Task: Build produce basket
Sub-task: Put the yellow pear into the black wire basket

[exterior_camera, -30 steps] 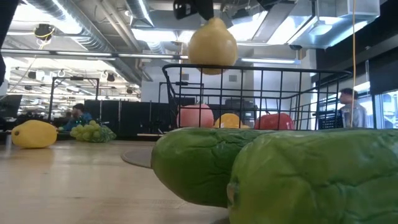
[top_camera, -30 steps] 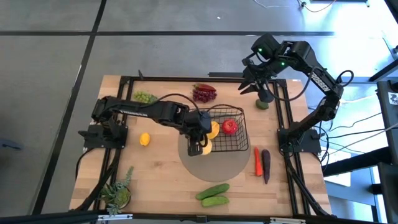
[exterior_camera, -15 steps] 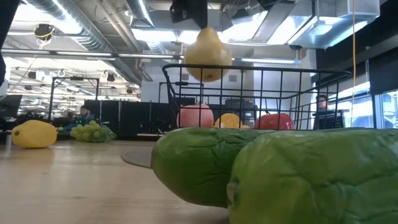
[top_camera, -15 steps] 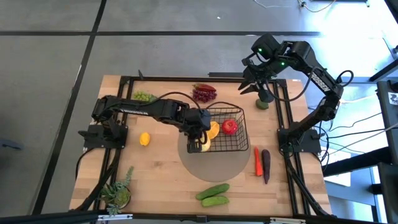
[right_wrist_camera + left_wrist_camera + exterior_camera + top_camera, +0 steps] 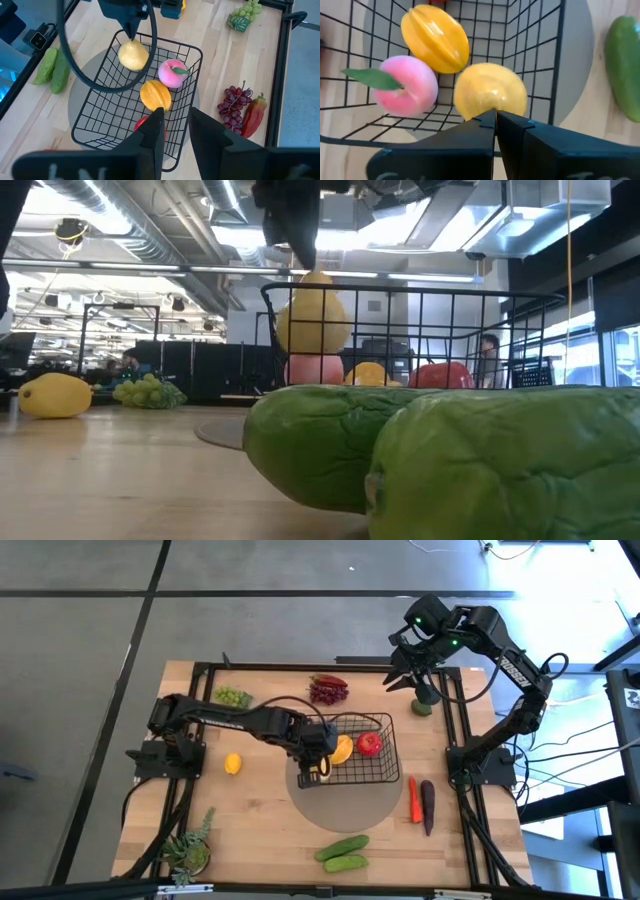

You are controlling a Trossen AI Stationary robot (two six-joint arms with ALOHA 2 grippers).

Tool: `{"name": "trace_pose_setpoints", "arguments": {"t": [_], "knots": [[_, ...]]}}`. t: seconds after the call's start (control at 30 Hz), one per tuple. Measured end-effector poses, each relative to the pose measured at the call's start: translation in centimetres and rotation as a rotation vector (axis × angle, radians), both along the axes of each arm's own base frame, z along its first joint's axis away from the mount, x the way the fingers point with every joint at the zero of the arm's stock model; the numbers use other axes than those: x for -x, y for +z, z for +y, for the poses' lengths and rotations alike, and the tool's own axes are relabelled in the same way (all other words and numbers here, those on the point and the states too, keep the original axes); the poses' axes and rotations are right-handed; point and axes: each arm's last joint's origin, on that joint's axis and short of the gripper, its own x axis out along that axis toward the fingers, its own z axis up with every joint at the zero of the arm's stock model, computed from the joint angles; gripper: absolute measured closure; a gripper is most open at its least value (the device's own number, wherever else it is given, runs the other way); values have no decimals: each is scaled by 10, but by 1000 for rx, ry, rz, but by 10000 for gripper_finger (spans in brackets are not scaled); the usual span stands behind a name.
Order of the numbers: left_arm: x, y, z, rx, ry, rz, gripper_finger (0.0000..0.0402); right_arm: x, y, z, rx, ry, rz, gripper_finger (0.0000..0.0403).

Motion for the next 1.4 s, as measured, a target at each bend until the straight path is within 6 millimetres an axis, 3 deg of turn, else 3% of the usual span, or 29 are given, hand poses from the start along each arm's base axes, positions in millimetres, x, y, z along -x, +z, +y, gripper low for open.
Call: {"name": "trace_pose_setpoints", "arguments": {"t": [0.33,1.0,1.4], "knots": [[-1,-23,0,3,6,6,401,0,0,0,0,0,0,320],[-12,-49,0,27,-2,42,401,0,0,0,-1,0,0,320],[-13,-48,0,29,0,37,327,0,0,0,-1,0,0,320]]}}
